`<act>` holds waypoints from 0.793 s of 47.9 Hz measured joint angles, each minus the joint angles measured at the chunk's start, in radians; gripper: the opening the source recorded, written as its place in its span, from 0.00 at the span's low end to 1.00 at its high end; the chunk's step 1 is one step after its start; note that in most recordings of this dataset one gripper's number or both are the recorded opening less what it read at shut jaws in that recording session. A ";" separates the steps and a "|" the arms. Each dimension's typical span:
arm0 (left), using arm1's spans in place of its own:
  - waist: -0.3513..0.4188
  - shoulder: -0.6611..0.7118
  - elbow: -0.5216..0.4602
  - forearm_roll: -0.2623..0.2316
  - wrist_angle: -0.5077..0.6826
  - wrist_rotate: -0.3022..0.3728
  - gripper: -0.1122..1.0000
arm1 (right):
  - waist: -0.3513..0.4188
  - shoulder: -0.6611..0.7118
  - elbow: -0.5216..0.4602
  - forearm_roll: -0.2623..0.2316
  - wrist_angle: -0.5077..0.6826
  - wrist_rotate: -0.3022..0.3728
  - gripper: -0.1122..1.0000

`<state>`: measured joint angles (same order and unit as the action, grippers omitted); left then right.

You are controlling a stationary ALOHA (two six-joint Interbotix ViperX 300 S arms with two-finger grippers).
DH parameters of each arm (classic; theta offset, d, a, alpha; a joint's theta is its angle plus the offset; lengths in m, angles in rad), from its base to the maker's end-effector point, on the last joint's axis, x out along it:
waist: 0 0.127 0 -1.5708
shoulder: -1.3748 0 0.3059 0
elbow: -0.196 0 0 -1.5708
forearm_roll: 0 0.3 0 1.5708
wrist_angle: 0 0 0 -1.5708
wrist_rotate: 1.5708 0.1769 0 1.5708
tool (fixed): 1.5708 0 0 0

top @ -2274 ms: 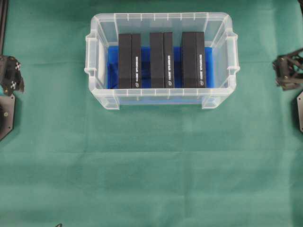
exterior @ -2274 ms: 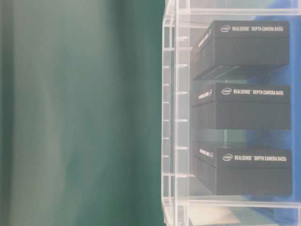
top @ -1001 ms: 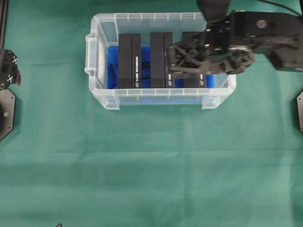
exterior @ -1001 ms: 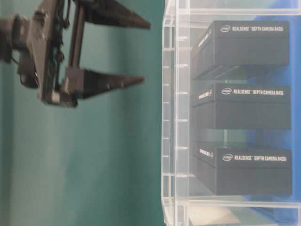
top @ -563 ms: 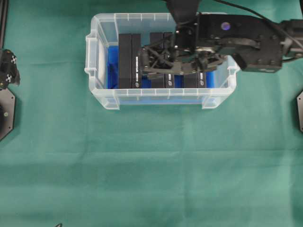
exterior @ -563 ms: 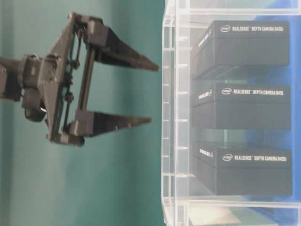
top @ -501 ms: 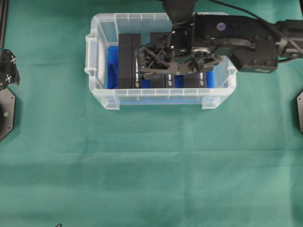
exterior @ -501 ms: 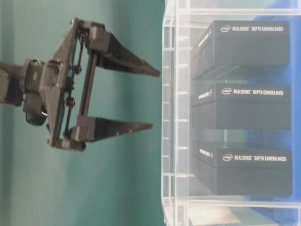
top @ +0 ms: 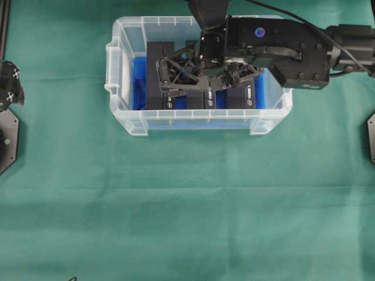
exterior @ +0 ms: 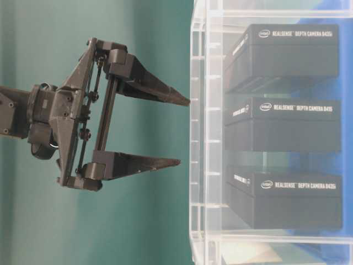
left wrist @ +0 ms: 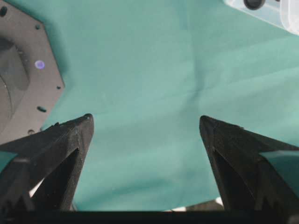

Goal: Take out the box from the case.
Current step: 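Move the right gripper over the middle pair of black boxes, then lower the open right gripper around the middle black boxes and close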

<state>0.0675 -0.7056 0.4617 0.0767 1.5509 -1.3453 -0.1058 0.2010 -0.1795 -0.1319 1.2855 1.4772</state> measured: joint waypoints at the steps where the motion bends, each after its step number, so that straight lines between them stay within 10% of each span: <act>1: 0.000 -0.002 0.000 0.000 0.000 0.000 0.94 | 0.000 0.002 0.000 0.000 0.000 0.000 0.95; 38: 0.000 -0.002 0.002 0.000 0.000 -0.002 0.94 | -0.008 0.000 0.002 0.000 0.002 -0.015 0.95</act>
<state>0.0675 -0.7072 0.4633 0.0767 1.5509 -1.3468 -0.1135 0.2010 -0.1779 -0.1319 1.2870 1.4619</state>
